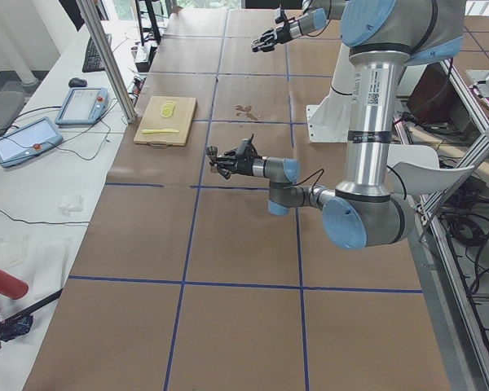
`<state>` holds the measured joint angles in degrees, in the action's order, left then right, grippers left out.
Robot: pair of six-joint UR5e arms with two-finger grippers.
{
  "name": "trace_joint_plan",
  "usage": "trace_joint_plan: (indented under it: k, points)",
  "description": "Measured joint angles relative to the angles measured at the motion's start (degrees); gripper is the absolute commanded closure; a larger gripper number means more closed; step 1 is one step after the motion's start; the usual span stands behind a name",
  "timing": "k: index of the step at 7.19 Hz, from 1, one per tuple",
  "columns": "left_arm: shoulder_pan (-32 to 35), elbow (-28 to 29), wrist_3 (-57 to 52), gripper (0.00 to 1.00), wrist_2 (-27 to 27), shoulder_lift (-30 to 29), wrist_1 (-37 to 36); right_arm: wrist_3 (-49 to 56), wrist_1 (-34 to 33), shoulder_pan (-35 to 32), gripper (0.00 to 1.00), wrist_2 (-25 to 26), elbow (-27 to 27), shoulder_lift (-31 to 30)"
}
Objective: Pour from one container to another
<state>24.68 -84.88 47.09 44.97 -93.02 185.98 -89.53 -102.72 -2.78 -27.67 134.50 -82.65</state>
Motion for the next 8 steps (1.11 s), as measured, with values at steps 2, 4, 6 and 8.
trace_joint_plan:
  k: [2, 4, 6, 8]
  points:
    - [0.0, 2.2, 4.6, 1.00, -4.4, -0.1, -0.4, 0.1, 0.7, 0.0, 1.00, 0.0, -0.1, -0.2]
    - [0.3, 5.2, 4.3, 1.00, -7.3, -0.2, -0.8, 0.0, 0.8, 0.0, 1.00, 0.0, -0.1, -0.2]
    - [0.9, 5.4, -0.8, 1.00, -8.2, 0.3, -0.7, 0.0, 0.9, 0.0, 1.00, 0.0, 0.0, -0.2]
    - [1.0, 2.7, -5.1, 1.00, -9.0, 4.4, -0.2, -0.1, 0.9, 0.0, 1.00, 0.0, 0.0, -0.2]
